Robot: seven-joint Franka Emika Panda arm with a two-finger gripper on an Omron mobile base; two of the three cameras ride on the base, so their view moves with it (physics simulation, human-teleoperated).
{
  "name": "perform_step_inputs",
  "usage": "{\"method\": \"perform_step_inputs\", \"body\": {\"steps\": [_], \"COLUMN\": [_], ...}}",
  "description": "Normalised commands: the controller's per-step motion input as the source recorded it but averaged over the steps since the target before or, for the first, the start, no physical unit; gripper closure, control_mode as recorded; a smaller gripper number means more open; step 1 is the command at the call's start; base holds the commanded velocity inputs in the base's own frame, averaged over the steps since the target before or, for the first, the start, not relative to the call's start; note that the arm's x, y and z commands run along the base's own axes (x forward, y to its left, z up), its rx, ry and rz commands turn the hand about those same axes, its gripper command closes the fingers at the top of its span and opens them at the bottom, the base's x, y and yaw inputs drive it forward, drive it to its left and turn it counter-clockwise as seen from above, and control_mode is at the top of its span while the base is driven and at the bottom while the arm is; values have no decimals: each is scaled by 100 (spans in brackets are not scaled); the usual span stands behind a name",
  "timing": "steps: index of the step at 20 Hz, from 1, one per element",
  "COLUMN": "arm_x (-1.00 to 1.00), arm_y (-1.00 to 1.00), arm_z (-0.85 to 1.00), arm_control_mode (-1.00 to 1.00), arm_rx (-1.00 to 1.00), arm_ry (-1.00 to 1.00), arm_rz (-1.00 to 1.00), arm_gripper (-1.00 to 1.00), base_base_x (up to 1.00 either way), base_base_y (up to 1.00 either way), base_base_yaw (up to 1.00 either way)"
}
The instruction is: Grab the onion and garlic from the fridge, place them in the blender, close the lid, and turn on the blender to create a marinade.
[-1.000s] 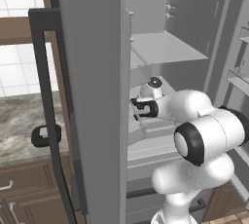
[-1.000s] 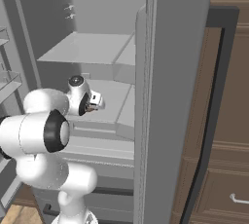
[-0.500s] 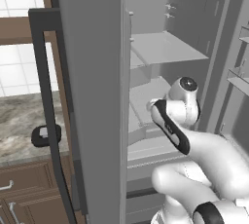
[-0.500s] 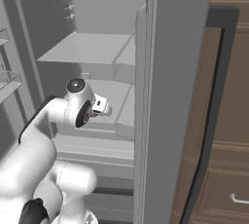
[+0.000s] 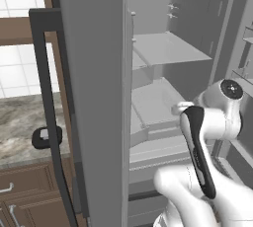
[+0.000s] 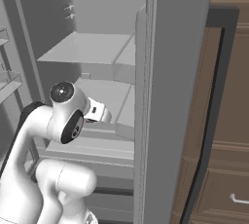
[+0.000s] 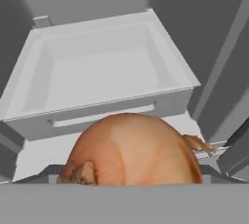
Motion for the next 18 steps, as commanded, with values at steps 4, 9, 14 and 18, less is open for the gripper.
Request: {"method": "perform_step_inputs", "body": {"steps": [4,9,14,18], "arm_x": [-92,-59,-17,-26], "arm_y": [2,23,2,-1], "arm_z": [95,81,24,0], "arm_control_mode": [-100,-100,-100,100], "arm_rx": [-7,-16,-2,0], "arm_ry": [8,9,-2,0], "arm_rz": [0,2,3,1], "arm_gripper": [100,100,100,100], "base_base_x": [0,0,0,-23], "base_base_y": [0,0,0,-3], "base_base_yaw": [0,0,0,2]}}
